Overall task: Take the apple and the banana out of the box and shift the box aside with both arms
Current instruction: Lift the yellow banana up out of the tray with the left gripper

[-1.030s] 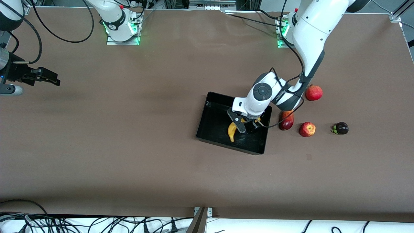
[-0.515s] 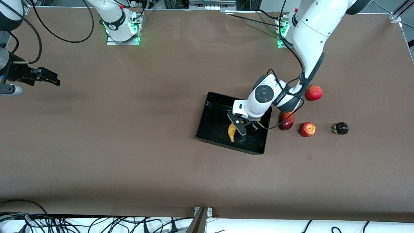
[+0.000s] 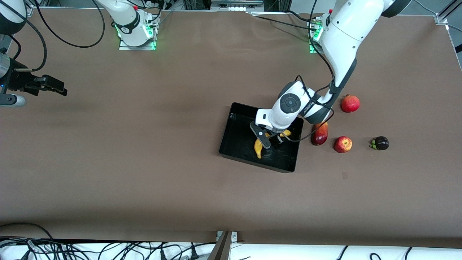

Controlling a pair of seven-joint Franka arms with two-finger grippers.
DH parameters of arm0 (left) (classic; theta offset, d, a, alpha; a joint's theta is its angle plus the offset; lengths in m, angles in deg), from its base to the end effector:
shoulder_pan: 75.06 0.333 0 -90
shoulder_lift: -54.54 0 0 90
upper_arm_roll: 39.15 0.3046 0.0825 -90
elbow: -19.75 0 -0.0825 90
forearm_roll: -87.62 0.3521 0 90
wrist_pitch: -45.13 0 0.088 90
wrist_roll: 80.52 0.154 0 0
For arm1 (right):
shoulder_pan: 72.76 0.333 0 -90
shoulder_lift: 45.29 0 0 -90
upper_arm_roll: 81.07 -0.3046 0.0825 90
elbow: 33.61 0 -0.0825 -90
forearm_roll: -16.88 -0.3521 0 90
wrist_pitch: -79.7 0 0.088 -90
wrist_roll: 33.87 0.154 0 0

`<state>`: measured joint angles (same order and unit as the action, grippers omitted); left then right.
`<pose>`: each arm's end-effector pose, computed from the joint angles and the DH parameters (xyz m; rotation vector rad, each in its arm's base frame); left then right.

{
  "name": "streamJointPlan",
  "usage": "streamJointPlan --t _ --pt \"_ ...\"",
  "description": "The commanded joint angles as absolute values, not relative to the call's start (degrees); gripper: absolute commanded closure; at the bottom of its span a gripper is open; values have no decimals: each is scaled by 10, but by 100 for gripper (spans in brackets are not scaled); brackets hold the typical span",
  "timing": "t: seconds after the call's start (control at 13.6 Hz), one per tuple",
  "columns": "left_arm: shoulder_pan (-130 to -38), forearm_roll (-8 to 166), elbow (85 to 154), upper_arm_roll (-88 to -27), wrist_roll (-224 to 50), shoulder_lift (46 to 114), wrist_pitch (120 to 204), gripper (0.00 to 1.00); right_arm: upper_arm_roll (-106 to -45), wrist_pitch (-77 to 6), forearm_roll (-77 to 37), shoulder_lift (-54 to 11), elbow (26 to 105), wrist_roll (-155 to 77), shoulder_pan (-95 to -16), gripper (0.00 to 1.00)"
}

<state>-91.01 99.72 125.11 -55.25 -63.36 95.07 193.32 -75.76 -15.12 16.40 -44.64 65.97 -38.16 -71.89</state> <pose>0.5331 -0.3279 0.1308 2.7193 -1.4224 0.1054 0.5187 -0.0389 0.4937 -3.1238 0.0059 0.1462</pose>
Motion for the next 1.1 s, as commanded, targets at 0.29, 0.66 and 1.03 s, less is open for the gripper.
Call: streamJointPlan --t 0.29,0.66,1.03 --pt "-907 987 1252 -551 -623 931 1930 100 -755 -140 165 -442 648 -377 -716 0" --pt "-884 979 1259 -587 -624 861 1846 100 -755 -140 165 -442 648 -377 -716 0" --pt "-825 853 1249 -592 -624 764 1694 100 -755 -140 165 -442 647 -374 -715 0"
